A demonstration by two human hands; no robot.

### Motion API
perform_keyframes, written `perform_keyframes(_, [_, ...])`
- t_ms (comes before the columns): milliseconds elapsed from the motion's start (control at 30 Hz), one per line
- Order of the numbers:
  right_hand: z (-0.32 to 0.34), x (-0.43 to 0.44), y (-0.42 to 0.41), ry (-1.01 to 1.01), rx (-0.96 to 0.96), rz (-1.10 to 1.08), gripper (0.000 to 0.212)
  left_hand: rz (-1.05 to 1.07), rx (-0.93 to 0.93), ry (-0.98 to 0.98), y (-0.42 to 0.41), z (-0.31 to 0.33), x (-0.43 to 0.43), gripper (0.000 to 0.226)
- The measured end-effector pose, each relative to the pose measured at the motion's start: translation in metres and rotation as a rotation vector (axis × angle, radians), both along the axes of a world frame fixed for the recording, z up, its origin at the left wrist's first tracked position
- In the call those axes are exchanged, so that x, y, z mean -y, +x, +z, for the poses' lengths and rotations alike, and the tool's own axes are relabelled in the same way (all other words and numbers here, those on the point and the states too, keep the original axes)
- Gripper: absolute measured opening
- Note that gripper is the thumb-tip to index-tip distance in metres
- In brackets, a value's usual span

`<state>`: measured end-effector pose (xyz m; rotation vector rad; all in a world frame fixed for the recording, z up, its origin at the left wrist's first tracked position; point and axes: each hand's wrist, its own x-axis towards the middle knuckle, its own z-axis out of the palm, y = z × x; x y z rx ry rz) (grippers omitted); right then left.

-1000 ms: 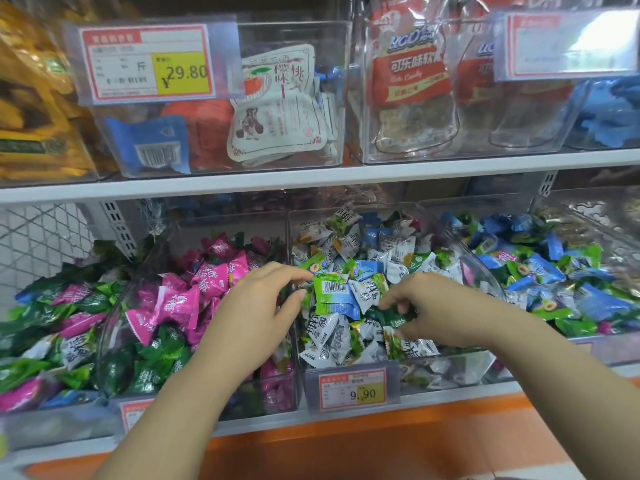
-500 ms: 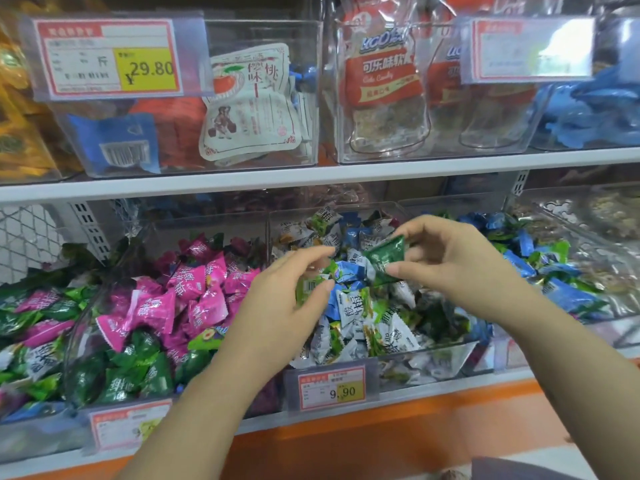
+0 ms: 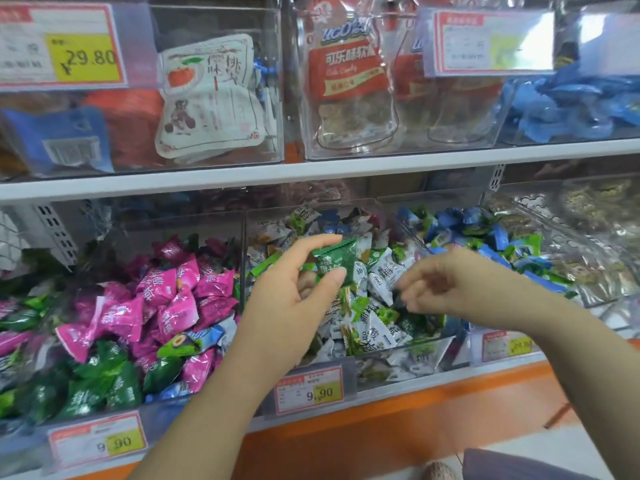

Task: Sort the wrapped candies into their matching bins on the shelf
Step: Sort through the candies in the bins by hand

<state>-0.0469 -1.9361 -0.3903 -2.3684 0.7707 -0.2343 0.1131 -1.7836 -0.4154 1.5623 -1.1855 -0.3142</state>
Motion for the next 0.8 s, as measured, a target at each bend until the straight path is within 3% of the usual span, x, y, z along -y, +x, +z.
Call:
perform_keyframes(133, [-0.014,0.005,0.004,-0.256,-0.23,-0.015,0.03,0.027,0.026,0.023,0.005,-0.003,-0.002,0.029])
perform_keyframes(300, [-0.019,0.002,0.011,-0.41,-0.376,-0.068,0.038,0.039,0.022,0.029,0.006,-0.003,-0.002,0.03])
perform_keyframes(700, [-0.028,-0.015,0.024,-0.669,-0.587,-0.111,0.022,0.053,0.027,0.054,0.01,-0.001,-0.008,0.031])
perform_keyframes(800, [-0.028,-0.015,0.022,-0.674,-0.57,-0.099,0.028,0.062,0.017,0.049,0.009,0.0,-0.007,0.032])
